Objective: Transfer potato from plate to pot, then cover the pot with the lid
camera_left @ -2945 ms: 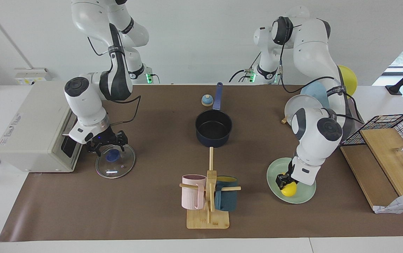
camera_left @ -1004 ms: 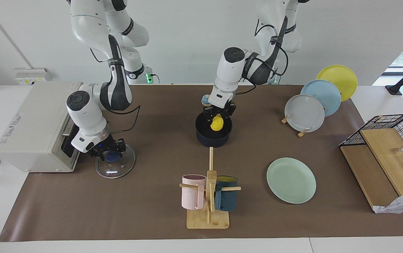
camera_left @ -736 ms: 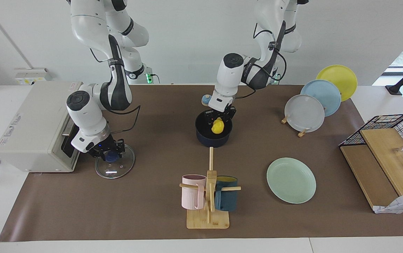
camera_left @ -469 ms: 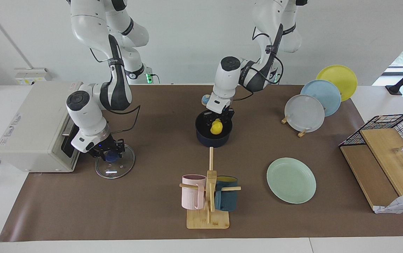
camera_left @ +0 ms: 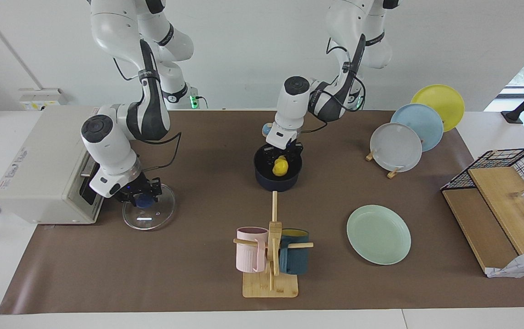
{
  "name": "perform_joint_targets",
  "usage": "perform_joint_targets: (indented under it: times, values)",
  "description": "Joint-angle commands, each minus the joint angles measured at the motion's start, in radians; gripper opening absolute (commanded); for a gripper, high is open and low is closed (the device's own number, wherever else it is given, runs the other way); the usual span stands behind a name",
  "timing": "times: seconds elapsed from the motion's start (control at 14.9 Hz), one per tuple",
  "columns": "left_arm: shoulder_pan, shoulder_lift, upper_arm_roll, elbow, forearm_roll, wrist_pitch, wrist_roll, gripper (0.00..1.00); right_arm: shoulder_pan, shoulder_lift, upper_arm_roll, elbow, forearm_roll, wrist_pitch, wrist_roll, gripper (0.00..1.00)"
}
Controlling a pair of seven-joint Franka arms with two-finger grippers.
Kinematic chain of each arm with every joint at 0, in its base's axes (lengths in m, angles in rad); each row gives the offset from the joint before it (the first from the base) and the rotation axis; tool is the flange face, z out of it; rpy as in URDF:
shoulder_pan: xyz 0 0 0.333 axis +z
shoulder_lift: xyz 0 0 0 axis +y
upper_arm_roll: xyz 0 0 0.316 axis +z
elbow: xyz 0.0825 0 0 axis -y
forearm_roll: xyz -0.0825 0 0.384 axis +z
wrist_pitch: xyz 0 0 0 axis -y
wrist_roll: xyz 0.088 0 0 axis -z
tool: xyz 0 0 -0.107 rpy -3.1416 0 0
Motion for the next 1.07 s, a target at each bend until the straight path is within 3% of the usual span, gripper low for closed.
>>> perform_joint_targets:
  times: [0.0, 0.2, 0.33, 0.54, 1.0]
  values:
    - [-0.015, 0.000, 0.016, -0.020, 0.021, 0.031, 0.030, 0.23, -0.002, -0.029, 0.032, 0.020, 0.004, -0.057, 0.005, 0.64]
    - [-0.010, 0.002, 0.017, -0.014, 0.021, 0.026, 0.039, 0.85, -0.001, -0.041, 0.062, 0.054, 0.005, -0.109, 0.030, 0.63]
    - [-0.007, -0.009, 0.017, -0.005, 0.021, 0.014, 0.049, 1.00, 0.004, -0.041, 0.077, 0.077, 0.005, -0.145, 0.050, 0.63]
    - [0.000, -0.036, 0.023, 0.057, 0.021, -0.114, 0.076, 1.00, 0.018, -0.040, 0.080, 0.094, 0.005, -0.166, 0.070, 0.61]
    - [0.130, -0.137, 0.023, 0.254, 0.009, -0.437, 0.219, 1.00, 0.093, -0.037, 0.092, 0.155, 0.005, -0.233, 0.217, 0.58]
